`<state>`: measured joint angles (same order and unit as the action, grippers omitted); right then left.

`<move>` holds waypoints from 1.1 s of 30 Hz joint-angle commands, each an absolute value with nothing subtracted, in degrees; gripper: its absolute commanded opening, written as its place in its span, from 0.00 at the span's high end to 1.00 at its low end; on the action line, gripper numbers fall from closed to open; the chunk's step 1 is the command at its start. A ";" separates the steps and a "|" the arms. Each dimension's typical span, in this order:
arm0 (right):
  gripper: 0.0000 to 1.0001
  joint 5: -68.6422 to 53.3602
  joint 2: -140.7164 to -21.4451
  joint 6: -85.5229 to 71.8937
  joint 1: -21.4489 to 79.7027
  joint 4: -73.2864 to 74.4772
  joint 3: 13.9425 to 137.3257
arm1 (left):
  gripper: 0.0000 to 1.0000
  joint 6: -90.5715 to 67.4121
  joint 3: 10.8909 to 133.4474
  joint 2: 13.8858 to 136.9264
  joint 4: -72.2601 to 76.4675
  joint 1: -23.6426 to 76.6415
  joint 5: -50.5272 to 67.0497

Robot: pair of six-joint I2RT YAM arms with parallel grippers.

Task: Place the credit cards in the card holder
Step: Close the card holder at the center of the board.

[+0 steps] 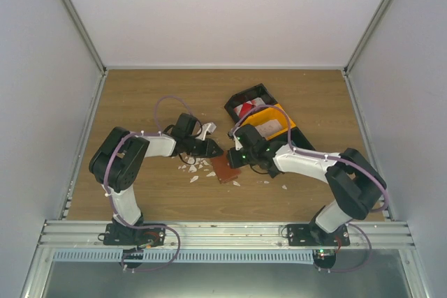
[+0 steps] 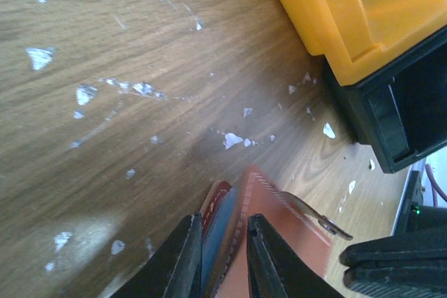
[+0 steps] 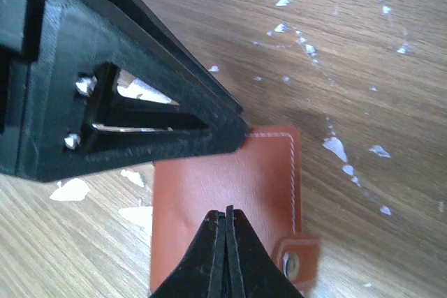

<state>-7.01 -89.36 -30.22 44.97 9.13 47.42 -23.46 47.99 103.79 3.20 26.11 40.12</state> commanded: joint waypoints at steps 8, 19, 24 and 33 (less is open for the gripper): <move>0.99 -11.81 -92.54 -24.88 44.65 15.16 51.65 | 0.66 -23.66 48.62 100.57 3.99 26.94 38.06; 0.78 5.37 -91.92 -29.32 45.53 31.47 60.19 | 0.60 -25.80 46.83 92.75 1.63 26.85 31.55; 0.56 5.79 -95.69 -28.56 46.75 37.52 63.97 | 0.56 -29.43 41.84 86.79 0.69 26.09 26.56; 0.58 1.70 -101.91 -26.96 48.05 39.35 68.42 | 0.55 -32.38 33.46 81.39 2.02 24.23 26.98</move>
<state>1.85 -99.57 -27.29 47.44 36.32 65.87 -30.94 35.94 83.26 0.60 24.97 27.79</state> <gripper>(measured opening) 0.452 0.448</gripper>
